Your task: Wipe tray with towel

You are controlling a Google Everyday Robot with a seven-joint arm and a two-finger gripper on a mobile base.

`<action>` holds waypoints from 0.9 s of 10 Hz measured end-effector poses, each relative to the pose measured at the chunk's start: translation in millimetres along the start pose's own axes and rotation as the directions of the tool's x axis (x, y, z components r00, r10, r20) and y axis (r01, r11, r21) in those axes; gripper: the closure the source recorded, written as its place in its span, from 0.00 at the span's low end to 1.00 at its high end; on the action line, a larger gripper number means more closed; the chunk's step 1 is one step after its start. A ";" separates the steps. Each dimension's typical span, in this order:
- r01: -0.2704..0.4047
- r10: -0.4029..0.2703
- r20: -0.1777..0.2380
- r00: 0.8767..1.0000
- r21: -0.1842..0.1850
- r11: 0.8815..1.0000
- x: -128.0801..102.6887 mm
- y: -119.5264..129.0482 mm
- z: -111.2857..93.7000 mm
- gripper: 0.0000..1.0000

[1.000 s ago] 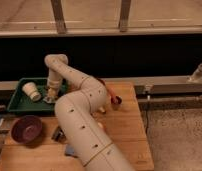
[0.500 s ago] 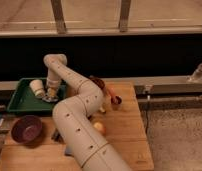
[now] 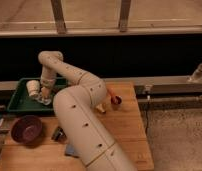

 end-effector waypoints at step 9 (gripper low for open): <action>-0.180 0.153 0.126 0.980 0.237 0.955 35.7 -28.1 1.7 1.00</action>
